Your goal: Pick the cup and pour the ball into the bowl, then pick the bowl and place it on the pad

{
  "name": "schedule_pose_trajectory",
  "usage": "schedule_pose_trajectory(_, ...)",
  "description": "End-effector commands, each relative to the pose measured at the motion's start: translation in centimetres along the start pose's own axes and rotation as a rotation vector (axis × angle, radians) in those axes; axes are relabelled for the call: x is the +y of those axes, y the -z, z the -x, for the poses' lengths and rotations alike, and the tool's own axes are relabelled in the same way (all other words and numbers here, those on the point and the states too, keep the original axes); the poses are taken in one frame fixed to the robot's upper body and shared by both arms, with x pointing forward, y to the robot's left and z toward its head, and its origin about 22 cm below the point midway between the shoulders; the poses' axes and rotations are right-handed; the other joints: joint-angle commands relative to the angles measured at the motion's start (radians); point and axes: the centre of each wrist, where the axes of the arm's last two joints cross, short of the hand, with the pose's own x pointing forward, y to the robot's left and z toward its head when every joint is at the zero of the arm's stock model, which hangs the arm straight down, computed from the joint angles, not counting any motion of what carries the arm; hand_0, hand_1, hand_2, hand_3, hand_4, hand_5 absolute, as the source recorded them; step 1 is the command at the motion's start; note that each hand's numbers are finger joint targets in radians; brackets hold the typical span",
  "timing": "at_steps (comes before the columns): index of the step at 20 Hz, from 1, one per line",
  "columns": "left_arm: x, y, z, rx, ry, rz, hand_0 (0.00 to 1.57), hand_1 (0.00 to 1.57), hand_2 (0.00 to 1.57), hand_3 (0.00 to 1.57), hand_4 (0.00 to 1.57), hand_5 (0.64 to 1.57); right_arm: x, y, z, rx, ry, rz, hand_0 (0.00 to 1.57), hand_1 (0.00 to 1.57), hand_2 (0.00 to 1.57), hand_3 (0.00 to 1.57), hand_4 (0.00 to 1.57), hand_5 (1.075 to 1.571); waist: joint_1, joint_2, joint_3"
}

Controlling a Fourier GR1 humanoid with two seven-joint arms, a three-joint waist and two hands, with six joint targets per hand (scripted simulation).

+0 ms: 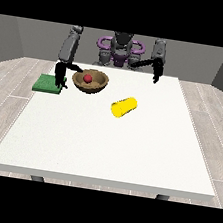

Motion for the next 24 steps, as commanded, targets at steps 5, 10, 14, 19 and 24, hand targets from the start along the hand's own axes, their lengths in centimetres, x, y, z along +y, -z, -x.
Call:
schedule_pose_trajectory(5, -0.9, 0.7, -2.0, -0.019, -0.003, 0.044, 0.0, 0.0, 0.0, 0.0, 0.0, 1.559, 3.5, -1.1, 3.5, 0.101, 0.062, 0.054, 0.0, 0.0, 0.0, 0.0, 0.23, 1.532, 0.061, 0.005, 0.0229)
schedule_pose_trajectory(10, 0.6, -0.4, 0.8, 0.055, -0.004, 0.035, 0.0, 0.0, 0.0, 0.0, 0.0, 1.563, 5.2, 1.2, 1.3, 0.114, 0.079, 0.033, 0.0, 0.0, 0.0, 0.0, 0.36, 1.545, 0.038, -0.059, 0.0209)
schedule_pose_trajectory(14, 0.1, -1.9, 1.4, 0.103, -0.024, 0.058, 0.0, 0.0, 0.0, 0.0, 0.0, 1.564, 5.5, 0.0, 3.0, 0.157, 0.093, 0.034, 0.0, 0.0, 0.0, 0.0, 0.38, 1.552, 0.02, -0.096, 0.0224)
schedule_pose_trajectory(19, 1.3, -1.3, 0.3, 0.039, -0.013, 0.037, 0.0, 0.0, 0.0, 0.0, 0.0, 1.566, 3.1, -1.1, 3.8, 0.317, 0.047, 0.136, 0.64, 0.64, 0.3, 0.0, 0.56, 1.571, 0.069, -0.046, 0.0227)
schedule_pose_trajectory(24, 3.3, -0.5, 0.8, 0.05, -0.01, 0.023, 0.0, 0.0, 0.0, 0.0, 0.0, 1.568, 4.5, -0.9, 3.9, 0.37, -0.153, 0.158, 1.57, 1.57, 1.57, 1.57, 1.05, 1.55, 0.051, -0.058, 0.0214)
